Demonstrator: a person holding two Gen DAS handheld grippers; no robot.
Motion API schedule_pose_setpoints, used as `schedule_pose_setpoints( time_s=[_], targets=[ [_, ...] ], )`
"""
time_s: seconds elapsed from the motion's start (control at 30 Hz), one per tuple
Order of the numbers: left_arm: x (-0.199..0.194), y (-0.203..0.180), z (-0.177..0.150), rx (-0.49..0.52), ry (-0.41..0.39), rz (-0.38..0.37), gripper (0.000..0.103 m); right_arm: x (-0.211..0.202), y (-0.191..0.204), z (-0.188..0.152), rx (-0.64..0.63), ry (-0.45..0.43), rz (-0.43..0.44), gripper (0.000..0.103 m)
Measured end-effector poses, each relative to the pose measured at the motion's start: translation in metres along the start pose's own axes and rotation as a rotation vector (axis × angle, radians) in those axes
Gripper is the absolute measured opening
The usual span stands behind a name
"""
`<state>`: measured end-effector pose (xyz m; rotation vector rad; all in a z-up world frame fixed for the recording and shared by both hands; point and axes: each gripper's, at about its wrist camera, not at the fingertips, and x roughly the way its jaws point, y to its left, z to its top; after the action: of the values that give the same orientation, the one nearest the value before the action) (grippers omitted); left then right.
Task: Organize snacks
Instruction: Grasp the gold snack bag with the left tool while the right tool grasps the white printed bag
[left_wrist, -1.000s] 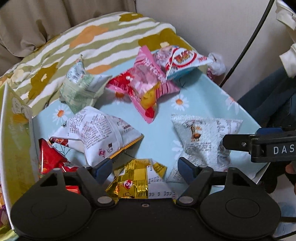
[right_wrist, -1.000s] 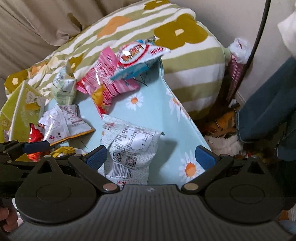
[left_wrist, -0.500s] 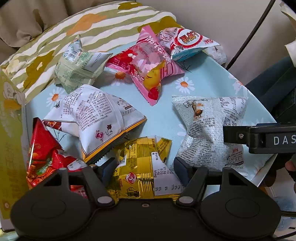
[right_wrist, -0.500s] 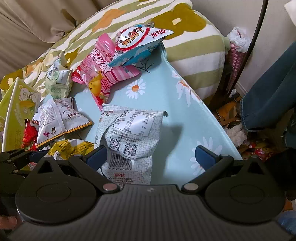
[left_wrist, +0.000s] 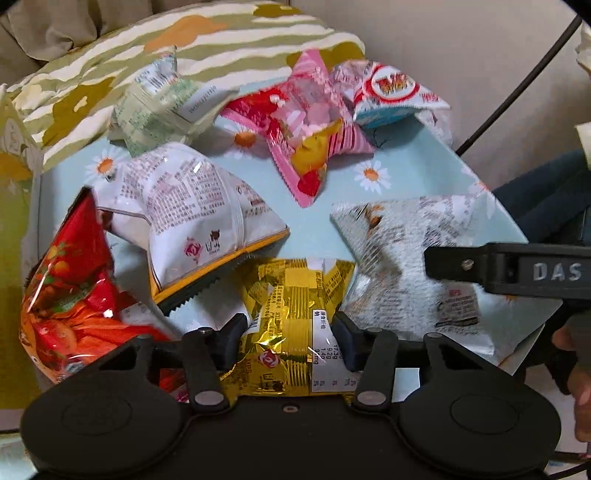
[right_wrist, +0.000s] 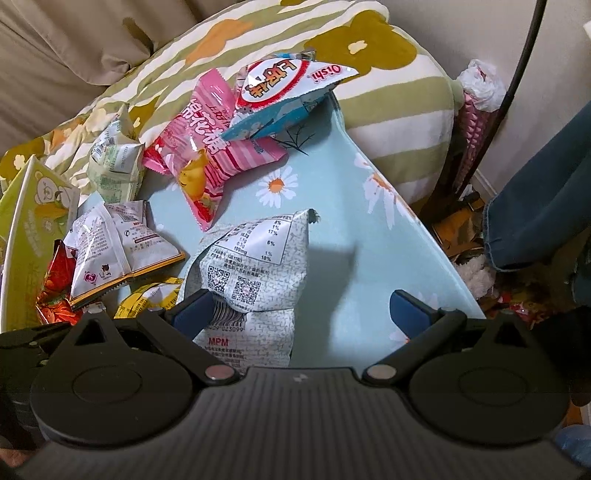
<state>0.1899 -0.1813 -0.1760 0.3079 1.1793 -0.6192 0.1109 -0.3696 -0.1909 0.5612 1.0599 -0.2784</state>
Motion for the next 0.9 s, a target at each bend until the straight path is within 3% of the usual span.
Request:
schedule_pose_setpoints(
  time_s=[0.9],
  targets=[
    [-0.006, 0.005, -0.010, -0.007, -0.086, -0.001, 0.048, 0.010, 0.006, 0.005, 0.058, 0.092, 0.139, 0.103]
  ],
)
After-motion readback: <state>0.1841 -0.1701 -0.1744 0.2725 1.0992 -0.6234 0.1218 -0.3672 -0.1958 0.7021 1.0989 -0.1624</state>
